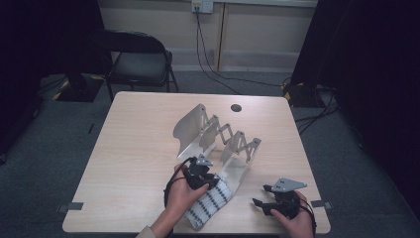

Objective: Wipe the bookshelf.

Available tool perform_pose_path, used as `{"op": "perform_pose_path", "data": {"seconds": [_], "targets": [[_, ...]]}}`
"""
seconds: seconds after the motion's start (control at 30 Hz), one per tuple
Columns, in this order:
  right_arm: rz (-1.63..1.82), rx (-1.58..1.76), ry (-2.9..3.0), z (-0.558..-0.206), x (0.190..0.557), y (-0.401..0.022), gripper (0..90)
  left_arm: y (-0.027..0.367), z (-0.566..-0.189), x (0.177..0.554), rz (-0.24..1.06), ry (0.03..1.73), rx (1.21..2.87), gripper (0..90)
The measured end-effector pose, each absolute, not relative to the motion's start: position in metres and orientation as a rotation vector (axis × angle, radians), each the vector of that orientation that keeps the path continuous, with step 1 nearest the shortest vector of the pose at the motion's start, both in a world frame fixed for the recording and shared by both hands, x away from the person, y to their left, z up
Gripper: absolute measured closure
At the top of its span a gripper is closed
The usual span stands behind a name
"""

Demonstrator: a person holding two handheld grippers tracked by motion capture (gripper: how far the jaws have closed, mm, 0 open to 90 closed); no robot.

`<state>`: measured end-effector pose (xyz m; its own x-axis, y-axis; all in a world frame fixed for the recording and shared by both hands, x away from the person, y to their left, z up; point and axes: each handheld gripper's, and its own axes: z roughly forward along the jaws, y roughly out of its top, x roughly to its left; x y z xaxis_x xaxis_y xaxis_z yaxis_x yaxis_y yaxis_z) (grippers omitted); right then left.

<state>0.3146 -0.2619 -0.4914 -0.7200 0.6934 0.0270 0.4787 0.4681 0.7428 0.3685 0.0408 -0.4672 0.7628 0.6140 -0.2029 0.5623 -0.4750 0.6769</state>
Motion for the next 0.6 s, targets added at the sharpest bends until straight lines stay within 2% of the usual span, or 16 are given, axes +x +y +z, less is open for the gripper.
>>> {"op": "perform_pose_path", "data": {"seconds": [0.37,0.4,0.6], "targets": [[1.131,0.965,2.448,-0.487,0.31,-0.253,31.8,0.041,-0.469,0.347,-0.003,0.768,2.205,71.4],[1.136,0.961,2.448,-0.487,0.309,-0.251,31.8,0.044,-0.468,0.347,-0.012,0.775,2.194,70.2],[1.163,0.943,2.453,-0.484,0.307,-0.245,31.8,0.069,-0.461,0.351,0.136,0.818,2.17,52.9]]}}
